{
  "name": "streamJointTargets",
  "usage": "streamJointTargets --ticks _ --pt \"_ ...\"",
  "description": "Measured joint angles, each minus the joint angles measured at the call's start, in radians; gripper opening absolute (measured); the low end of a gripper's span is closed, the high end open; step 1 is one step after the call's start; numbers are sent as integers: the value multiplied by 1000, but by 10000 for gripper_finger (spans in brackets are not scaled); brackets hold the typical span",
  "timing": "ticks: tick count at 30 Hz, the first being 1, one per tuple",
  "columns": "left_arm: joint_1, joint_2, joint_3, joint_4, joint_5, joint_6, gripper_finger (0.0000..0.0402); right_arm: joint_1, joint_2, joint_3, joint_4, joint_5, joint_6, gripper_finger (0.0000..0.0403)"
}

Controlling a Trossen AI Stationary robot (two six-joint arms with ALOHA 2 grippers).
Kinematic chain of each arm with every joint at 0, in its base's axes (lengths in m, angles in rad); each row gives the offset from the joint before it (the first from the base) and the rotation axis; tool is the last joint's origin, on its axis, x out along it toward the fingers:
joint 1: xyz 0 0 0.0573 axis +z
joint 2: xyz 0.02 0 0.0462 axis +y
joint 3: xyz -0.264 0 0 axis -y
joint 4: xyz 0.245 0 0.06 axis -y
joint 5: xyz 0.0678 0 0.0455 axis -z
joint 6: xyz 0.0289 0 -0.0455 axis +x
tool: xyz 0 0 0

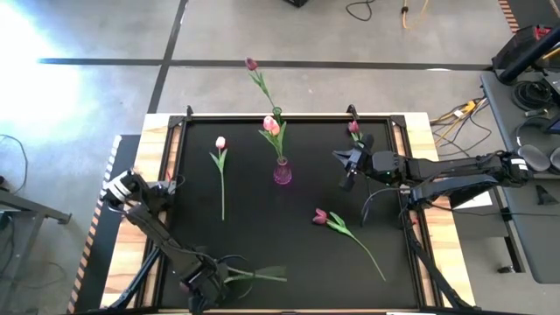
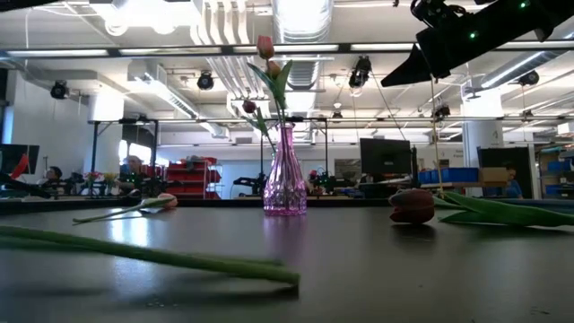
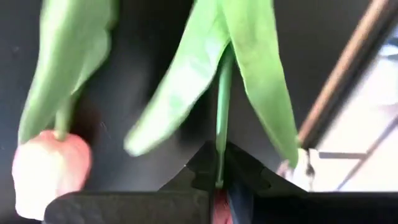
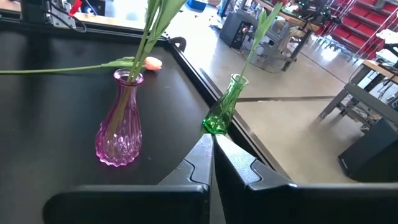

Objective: Sort flowers into vase by color
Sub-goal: Put the red flower into the green vase

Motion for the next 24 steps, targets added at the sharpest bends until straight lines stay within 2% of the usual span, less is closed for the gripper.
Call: streamJointTargets --ticks 6,14,18,24 --pt "17 -85 13 -55 59 -15 3 0 0 0 0 0 0 9" --pt "90 -242 71 -60 69 -67 1 0 0 0 0 0 0 9" --pt "163 -318 108 -60 2 -30 1 0 0 0 1 0 -19 9" --pt "324 -393 129 -12 -17 53 0 10 0 1 8 0 -64 9"
